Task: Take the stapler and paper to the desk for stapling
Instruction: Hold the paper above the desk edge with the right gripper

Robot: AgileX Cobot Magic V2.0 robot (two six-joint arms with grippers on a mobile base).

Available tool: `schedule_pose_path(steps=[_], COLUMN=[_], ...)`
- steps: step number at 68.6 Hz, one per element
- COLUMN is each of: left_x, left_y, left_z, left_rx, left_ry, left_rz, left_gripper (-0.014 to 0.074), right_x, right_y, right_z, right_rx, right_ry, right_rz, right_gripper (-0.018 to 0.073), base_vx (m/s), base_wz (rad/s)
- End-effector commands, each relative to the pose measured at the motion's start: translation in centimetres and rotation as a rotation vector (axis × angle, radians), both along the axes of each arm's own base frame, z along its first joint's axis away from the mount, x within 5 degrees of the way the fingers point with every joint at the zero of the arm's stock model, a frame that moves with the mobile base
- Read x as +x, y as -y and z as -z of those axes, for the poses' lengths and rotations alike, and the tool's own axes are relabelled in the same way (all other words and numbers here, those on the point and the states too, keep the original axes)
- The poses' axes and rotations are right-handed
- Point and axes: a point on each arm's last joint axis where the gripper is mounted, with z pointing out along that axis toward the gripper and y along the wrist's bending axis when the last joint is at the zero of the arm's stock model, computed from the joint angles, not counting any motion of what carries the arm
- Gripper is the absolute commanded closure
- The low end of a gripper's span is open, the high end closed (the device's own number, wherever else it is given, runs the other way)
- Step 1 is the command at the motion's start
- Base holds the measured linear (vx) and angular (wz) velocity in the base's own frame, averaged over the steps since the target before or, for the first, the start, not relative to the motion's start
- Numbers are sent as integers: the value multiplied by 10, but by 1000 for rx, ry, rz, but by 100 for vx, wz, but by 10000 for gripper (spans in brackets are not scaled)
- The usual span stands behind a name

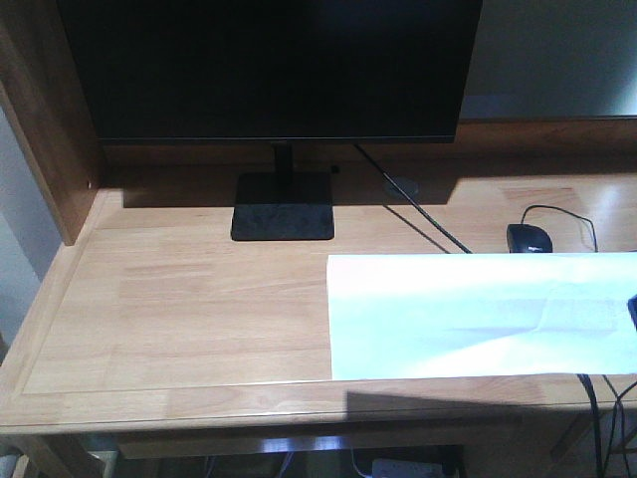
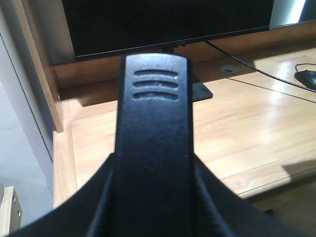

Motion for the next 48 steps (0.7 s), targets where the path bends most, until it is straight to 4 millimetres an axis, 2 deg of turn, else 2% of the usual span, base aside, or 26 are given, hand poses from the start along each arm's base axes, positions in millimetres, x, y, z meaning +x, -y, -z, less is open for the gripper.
schedule_pose_path(steps=[1,48], left_x=[1,1], left_y=[1,1], left_z=[-18,-18], left_rx=[-40,-40], left_ry=[126,126], left_rz=[11,11], left_gripper=[603,603], right_x=[-2,-2], right_y=[0,0], right_z=[-13,-13], right_rx=[22,22], right_ry=[80,80], right_rz=[-6,-6], right_gripper=[564,564], base_vx=[0,0], base_wz=[0,0])
